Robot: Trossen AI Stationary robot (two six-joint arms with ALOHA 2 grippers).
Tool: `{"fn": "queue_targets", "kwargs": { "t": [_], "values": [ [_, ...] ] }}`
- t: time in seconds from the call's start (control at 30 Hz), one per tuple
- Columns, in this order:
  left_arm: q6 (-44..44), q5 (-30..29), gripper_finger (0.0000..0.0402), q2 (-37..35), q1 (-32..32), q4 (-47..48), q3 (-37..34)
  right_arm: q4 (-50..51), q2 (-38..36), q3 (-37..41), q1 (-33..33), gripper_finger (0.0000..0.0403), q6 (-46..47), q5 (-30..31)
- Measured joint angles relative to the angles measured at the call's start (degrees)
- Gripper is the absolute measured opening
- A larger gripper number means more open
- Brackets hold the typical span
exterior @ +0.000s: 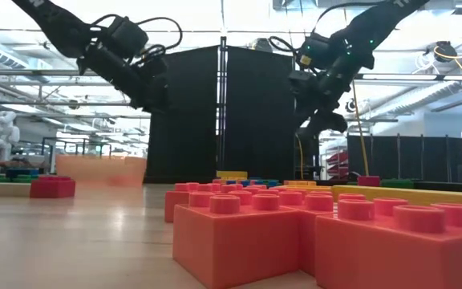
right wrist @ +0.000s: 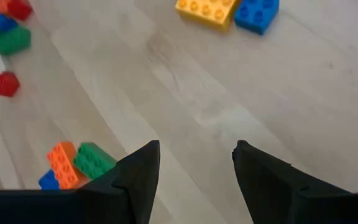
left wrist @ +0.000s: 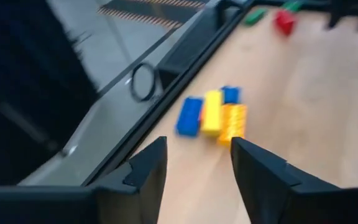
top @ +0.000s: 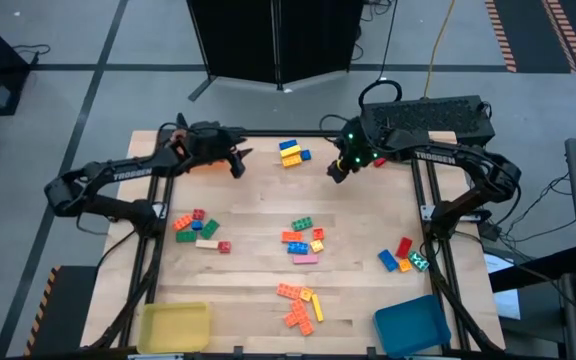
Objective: Sort blocks by size
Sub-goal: Put the orange 4 stud game piece into the orange bin
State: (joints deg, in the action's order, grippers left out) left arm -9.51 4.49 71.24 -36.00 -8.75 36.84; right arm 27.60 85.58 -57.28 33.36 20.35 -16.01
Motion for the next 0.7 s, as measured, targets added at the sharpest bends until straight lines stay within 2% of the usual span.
{"fn": "queue_targets", "kwargs": {
  "t": [0.3,0.47,0.63,0.7],
  "values": [
    [-0.41,7.11,0.0097,0.0,4.33,-0.78,-0.02,5.19,0.0,0.0,-0.94,0.0196,-0.45,0.26],
    [-2.46,11.69,0.007,0.0,7.11,0.86,-0.04,6.82,0.0,0.02,-6.0,0.0196,-3.27,1.11],
    [-5.68,12.18,0.0064,0.0,10.75,1.39,-0.04,6.68,0.0,0.02,-12.7,0.0196,-9.69,1.49],
    [-5.95,12.2,0.0064,0.0,12.17,1.34,-0.04,6.25,0.0,0.02,-15.15,0.0196,-10.45,3.43]
  ]
}}
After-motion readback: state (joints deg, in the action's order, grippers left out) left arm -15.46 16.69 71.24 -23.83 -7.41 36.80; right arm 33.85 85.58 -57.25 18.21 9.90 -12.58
